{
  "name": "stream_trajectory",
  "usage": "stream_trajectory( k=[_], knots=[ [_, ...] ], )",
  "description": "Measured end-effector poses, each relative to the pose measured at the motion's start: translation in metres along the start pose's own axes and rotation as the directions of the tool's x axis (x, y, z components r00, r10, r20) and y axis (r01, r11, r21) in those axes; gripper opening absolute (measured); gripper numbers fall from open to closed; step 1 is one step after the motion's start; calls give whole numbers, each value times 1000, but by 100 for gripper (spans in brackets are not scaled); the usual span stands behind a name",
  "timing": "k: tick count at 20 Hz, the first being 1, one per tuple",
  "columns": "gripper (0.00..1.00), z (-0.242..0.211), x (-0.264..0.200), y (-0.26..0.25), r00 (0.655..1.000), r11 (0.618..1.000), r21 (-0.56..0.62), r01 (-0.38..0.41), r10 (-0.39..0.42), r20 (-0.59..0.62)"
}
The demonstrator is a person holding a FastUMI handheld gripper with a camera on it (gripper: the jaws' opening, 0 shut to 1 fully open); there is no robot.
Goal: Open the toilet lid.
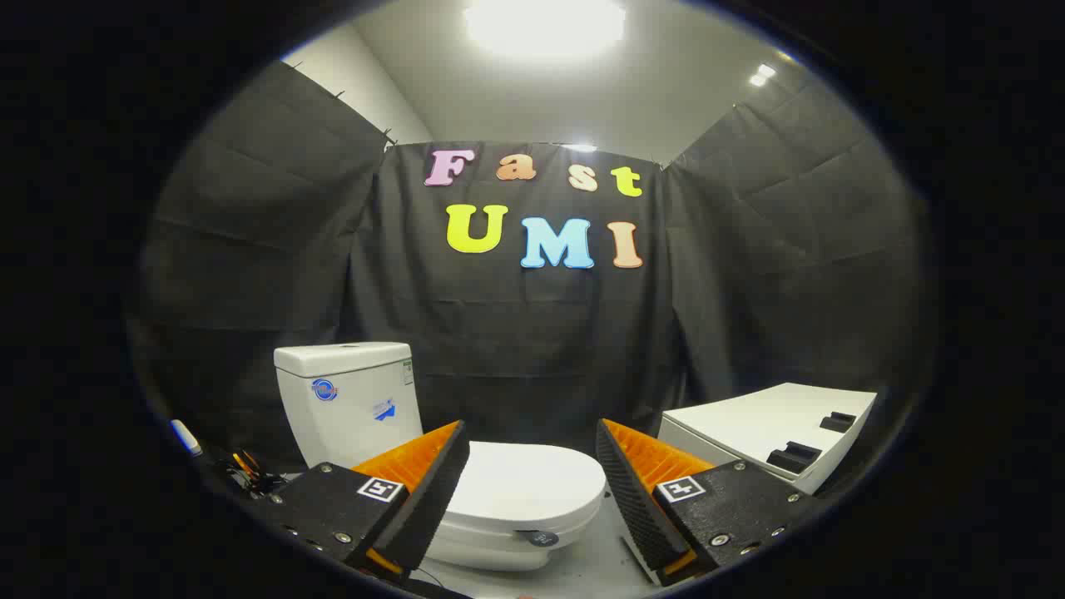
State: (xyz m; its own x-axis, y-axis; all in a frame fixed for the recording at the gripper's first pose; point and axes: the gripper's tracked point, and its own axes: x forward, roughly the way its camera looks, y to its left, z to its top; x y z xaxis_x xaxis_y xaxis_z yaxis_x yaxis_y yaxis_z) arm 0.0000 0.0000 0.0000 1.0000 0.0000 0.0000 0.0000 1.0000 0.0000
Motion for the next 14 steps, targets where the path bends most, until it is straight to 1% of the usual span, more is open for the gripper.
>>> stream_trajectory(
  k=[5,14],
  knots=[
    [95,-10,0,-7,999,999,21,24,-24,-25],
    [95,-13,1,-8,999,999,16,29,-29,-26]
  ],
)
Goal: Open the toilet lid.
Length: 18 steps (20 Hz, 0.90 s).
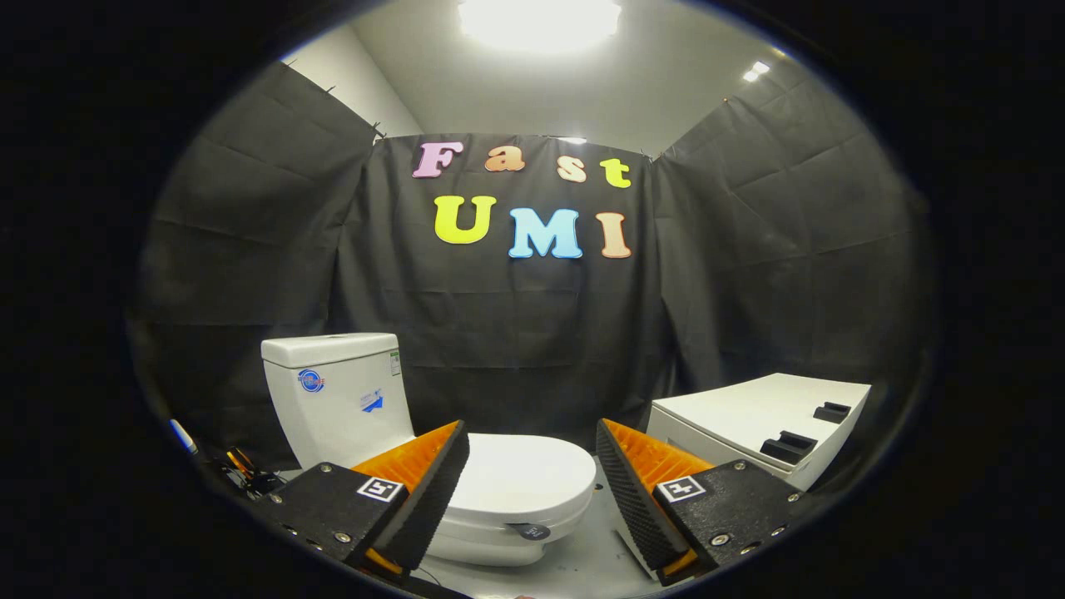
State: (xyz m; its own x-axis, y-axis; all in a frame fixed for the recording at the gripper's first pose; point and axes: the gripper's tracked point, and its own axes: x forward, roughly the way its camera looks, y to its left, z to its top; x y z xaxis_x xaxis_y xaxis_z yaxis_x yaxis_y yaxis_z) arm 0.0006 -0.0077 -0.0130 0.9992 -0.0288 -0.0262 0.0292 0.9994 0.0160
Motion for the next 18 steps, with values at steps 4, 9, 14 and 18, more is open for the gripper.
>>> stream_trajectory(
  k=[4,9,14,18],
  knots=[
    [95,-6,5,-4,1000,1000,3,11,-11,-15],
    [95,-10,9,-5,1000,999,47,21,-20,-19],
    [95,-23,26,2,999,992,123,10,-6,-38],
    [95,-44,44,11,998,971,240,10,6,-66]
  ],
)
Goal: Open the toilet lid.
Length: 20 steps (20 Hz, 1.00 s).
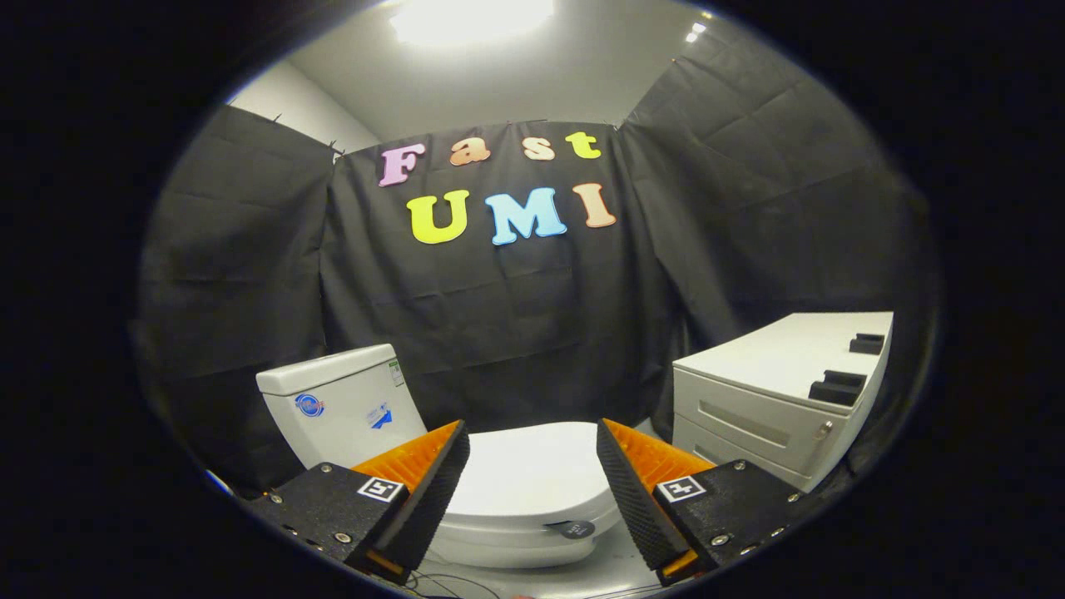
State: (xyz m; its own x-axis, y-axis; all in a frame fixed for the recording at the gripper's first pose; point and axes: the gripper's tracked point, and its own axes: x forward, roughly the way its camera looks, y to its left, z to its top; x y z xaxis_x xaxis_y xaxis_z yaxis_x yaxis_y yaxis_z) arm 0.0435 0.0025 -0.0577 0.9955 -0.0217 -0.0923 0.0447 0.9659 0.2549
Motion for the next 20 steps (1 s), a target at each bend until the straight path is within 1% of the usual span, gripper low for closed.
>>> stream_trajectory(
  k=[3,5,8,11,14,16,18,20],
  knots=[
    [94,-26,8,-7,999,999,37,9,-8,-45],
    [94,-44,13,-12,997,996,94,7,0,-73],
    [96,-79,20,-22,991,983,179,31,-7,-133],
    [96,-103,25,-23,983,971,236,37,7,-181],
    [96,-118,30,-29,979,949,312,51,15,-204],
    [96,-124,33,-35,979,926,370,71,6,-203],
    [96,-132,38,-41,978,905,414,99,-11,-209],
    [96,-146,43,-46,973,897,420,135,-40,-229]
  ],
)
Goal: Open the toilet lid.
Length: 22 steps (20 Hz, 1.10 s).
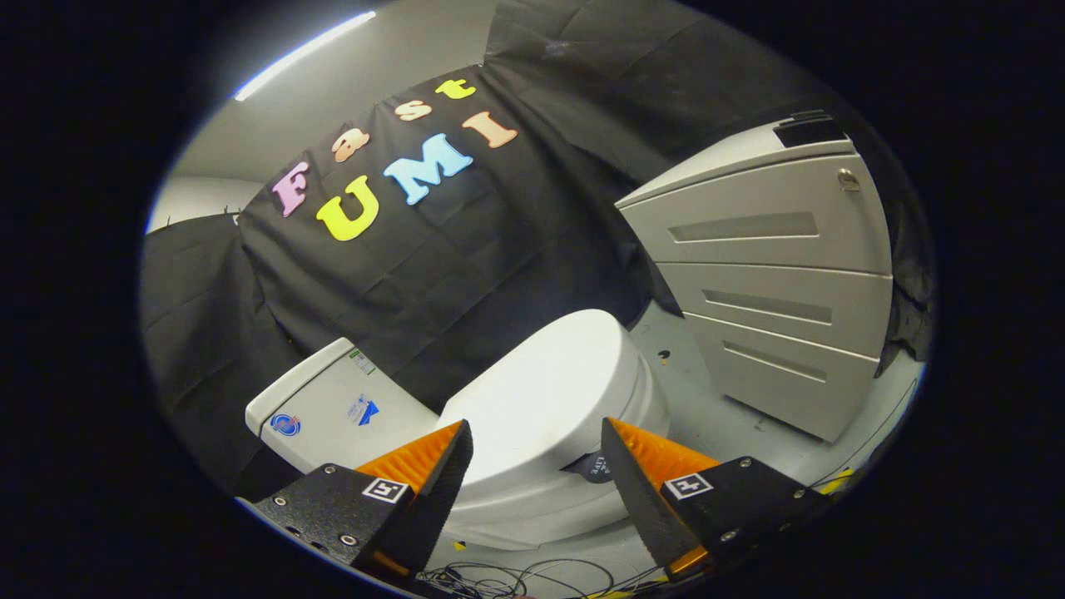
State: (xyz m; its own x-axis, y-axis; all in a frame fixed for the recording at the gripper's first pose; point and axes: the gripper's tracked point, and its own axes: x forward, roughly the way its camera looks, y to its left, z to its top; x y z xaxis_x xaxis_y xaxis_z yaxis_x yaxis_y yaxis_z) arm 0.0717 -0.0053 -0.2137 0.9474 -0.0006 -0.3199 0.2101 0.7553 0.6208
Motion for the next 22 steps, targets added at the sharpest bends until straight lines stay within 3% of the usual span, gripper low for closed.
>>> stream_trajectory(
  k=[9,17,21,22],
  knots=[
    [95,-27,25,-19,999,982,188,30,-23,-42],
    [93,-45,39,-52,995,931,354,91,-71,-68],
    [86,-53,40,-56,995,900,429,85,-52,-88],
    [80,-57,42,-58,994,894,438,90,-51,-100]
  ],
)
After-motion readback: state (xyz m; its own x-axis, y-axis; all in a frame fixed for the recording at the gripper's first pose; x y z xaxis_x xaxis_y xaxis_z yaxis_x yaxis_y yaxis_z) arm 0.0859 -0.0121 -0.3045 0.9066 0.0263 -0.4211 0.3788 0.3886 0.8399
